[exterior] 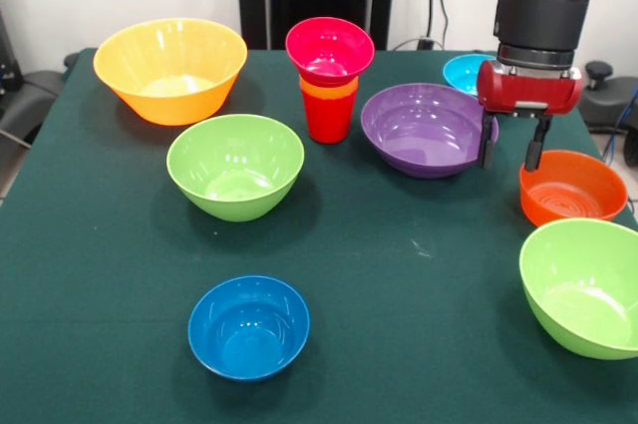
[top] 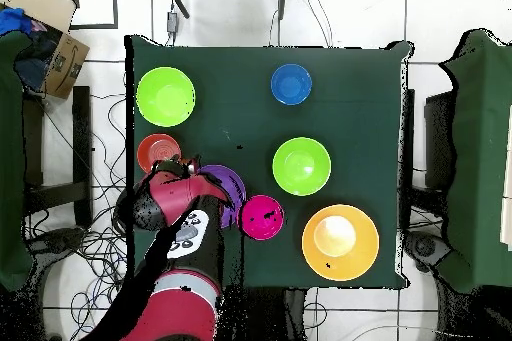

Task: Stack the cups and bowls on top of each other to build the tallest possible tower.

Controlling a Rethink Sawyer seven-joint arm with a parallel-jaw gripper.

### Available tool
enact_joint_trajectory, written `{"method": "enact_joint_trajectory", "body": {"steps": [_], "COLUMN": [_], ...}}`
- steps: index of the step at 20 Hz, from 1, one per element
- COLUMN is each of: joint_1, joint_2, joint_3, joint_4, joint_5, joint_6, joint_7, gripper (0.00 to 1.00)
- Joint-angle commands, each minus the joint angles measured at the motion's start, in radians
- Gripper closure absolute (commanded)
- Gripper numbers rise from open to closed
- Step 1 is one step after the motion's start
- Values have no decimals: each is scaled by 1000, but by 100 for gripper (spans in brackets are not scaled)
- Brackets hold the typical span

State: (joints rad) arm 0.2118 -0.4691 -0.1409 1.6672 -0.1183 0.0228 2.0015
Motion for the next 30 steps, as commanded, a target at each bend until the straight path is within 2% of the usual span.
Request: {"method": "enact_joint_trajectory", "body": {"steps": [1, 15, 21, 30], "joint_1": [22, 9, 37, 31], "joint_2": [68, 113, 147, 115], "joint_3": [99, 117, 105, 121], "joint_4": [-5, -25, -43, -33], "joint_5": [-45, -40, -28, -3], "joint_6": [-23, -52, -82, -78], "joint_7": [75, 83, 91, 107], "gripper": [0, 0, 0, 0]}}
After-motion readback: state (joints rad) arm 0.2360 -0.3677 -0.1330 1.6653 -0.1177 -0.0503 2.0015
